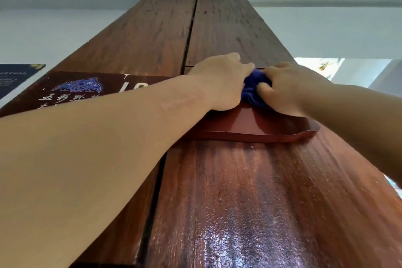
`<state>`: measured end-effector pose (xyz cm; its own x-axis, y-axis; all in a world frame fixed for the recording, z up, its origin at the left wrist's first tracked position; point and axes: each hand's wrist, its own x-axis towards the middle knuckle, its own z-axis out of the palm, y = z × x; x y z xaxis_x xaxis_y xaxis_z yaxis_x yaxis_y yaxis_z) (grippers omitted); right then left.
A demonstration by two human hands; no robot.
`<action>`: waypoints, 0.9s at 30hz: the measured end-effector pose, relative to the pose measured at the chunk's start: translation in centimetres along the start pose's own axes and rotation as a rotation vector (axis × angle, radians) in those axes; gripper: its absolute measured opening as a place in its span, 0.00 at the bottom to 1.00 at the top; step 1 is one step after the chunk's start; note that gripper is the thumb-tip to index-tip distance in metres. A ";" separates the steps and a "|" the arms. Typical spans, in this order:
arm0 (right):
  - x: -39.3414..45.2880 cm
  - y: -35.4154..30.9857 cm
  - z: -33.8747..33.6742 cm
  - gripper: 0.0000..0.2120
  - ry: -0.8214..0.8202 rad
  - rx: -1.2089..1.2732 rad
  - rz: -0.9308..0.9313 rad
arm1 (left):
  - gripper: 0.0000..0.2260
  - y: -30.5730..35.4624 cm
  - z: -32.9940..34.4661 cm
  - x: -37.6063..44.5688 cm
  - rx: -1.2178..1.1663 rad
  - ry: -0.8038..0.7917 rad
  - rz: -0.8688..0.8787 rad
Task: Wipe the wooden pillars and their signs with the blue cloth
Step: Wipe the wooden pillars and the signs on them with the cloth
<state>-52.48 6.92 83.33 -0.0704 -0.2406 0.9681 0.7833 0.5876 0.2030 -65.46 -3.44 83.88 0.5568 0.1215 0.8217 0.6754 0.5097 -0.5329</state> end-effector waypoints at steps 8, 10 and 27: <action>0.8 0.9 0.2 0.19 0.028 0.109 0.099 | 0.10 1.1 0.7 1.9 -0.093 -0.081 -0.036; 0.8 1.0 0.2 0.15 0.077 0.072 0.078 | 0.11 1.1 1.1 2.1 -0.119 -0.044 -0.078; 1.9 0.4 1.2 0.12 0.025 0.144 0.149 | 0.14 1.6 2.3 3.6 -0.296 -0.052 -0.196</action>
<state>-52.99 7.62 85.45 0.0568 -0.1611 0.9853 0.6874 0.7220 0.0784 -63.49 -0.19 86.45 0.3823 0.0926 0.9194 0.8820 0.2600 -0.3930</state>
